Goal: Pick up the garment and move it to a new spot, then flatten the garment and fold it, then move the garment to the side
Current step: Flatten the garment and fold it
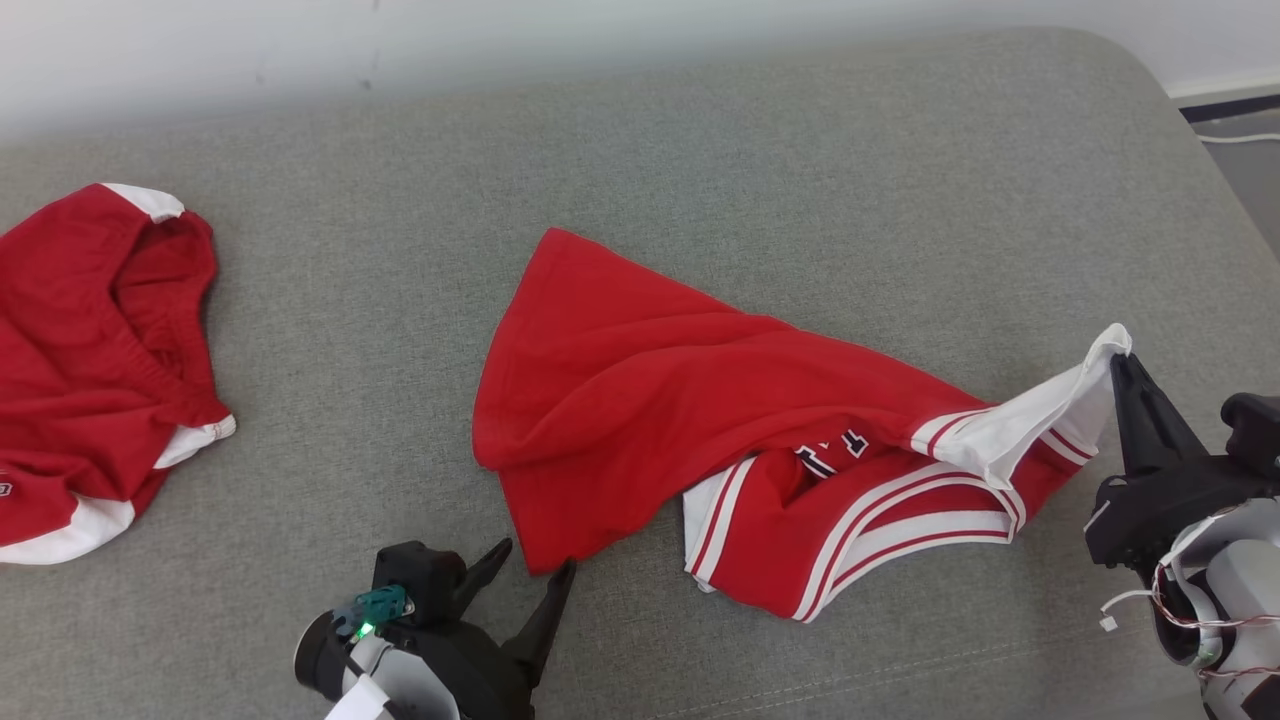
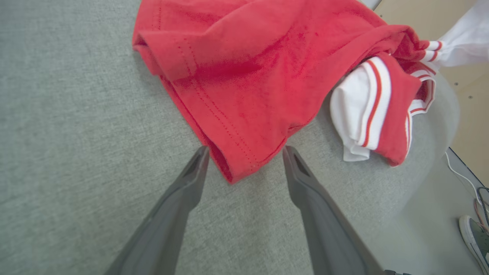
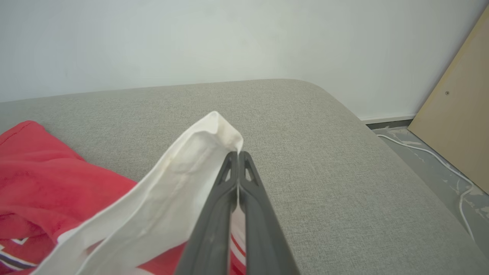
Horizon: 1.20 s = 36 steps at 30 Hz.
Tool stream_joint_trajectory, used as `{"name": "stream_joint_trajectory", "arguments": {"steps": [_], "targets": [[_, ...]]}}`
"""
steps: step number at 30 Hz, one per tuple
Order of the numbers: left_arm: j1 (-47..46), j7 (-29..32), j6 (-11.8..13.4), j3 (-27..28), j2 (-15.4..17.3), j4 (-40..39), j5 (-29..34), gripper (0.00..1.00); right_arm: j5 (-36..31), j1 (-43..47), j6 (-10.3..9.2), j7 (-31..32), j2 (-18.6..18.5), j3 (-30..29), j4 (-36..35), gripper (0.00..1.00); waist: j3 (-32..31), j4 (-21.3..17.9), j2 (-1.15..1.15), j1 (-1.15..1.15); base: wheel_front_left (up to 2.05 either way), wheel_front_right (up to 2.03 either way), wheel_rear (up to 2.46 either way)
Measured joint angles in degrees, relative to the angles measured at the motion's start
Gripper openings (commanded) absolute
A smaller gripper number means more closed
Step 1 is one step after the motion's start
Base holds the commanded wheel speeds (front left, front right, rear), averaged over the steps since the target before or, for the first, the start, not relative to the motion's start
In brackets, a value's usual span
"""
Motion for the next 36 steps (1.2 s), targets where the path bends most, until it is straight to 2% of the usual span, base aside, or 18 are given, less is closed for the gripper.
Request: {"name": "stream_joint_trajectory", "arguments": {"steps": [6,7,8,9,10,11,15,16,17,18,24,26,30,32,36], "targets": [[-0.40,1.47,-0.60,-0.40,-1.11,3.82,-0.63,0.98,-1.14,0.20,-0.23,0.00,0.35,-0.88,-2.47,0.00,0.53,-0.57,0.00,0.00,0.00,0.00,0.00],[-0.65,1.49,-0.63,-0.44,-1.42,4.19,-0.66,0.89,-1.40,0.38,-0.23,0.00,0.32,-1.11,-2.67,0.00,0.57,-0.62,0.00,0.00,0.00,0.00,0.00],[-1.08,1.77,-1.04,-0.53,-1.78,4.61,-0.77,0.60,-1.49,0.63,-0.24,0.00,0.30,-1.29,-2.90,0.00,0.59,-0.65,0.00,0.00,0.00,0.00,0.00],[-1.36,1.80,-1.11,-0.52,-2.05,5.02,-0.96,0.44,-1.66,0.87,-0.25,0.00,0.27,-1.45,-3.05,0.00,0.59,-0.66,0.00,0.00,0.00,0.00,0.00],[-1.44,1.80,-1.13,-0.49,-2.21,5.42,-0.97,0.44,-1.87,1.04,-0.42,0.00,0.24,-1.58,-3.27,0.00,0.59,-0.67,0.00,0.00,0.00,0.00,0.00],[-1.44,1.80,-1.45,-0.46,-2.31,5.76,-1.02,0.36,-1.90,1.13,-0.44,0.00,0.24,-1.77,-3.57,0.00,0.57,-0.67,0.00,0.00,0.00,0.00,0.00],[-1.96,1.77,-2.08,-0.45,-2.91,6.98,-1.23,0.33,-2.00,1.41,-0.66,0.00,0.24,-2.20,-4.32,0.00,0.43,-0.55,0.00,0.00,0.00,0.00,0.00],[-2.35,1.71,-2.12,-0.43,-3.13,7.21,-1.32,0.22,-2.00,1.66,-0.66,0.00,0.24,-2.40,-4.44,0.00,0.38,-0.49,0.00,0.00,0.00,0.00,0.00],[-2.73,1.65,-2.44,-0.44,-3.42,7.42,-1.40,0.04,-2.01,1.96,-0.67,0.00,0.24,-2.63,-4.46,0.00,0.30,-0.40,0.00,0.00,0.00,0.00,0.00],[-3.06,1.30,-2.61,-0.45,-3.66,7.64,-1.41,0.00,-2.02,2.24,-0.70,0.00,0.24,-2.76,-4.48,0.00,0.17,-0.28,0.00,0.00,0.00,0.00,0.00],[-3.46,-1.22,-3.23,0.16,-4.02,7.61,-1.47,0.00,-2.83,3.53,-0.74,0.00,0.22,-3.89,-5.84,0.00,-0.82,0.57,0.00,0.00,0.00,0.00,0.00],[-3.47,-3.30,-3.65,1.33,-3.63,6.38,-1.55,0.00,-1.53,3.89,-0.54,0.00,0.52,-6.19,-7.49,0.00,-1.28,0.96,0.00,0.00,0.00,0.00,0.00],[-3.52,-7.09,-4.14,4.14,-1.92,3.50,-1.91,0.00,0.69,4.04,0.19,-0.09,0.78,-9.75,-10.49,0.00,-2.05,1.60,0.00,0.00,0.00,0.00,0.00],[-3.58,-10.34,-4.85,6.54,0.59,-0.07,-2.75,0.00,2.46,4.24,1.66,-0.25,0.98,-12.92,-13.73,0.00,-2.82,2.38,0.00,0.00,0.00,0.00,0.00],[-4.55,-10.96,-5.14,8.09,3.96,-5.52,-2.58,0.00,3.08,4.32,3.41,-0.26,1.37,-15.43,-17.59,0.00,-3.87,3.63,0.00,0.00,0.00,0.00,0.00]]}}
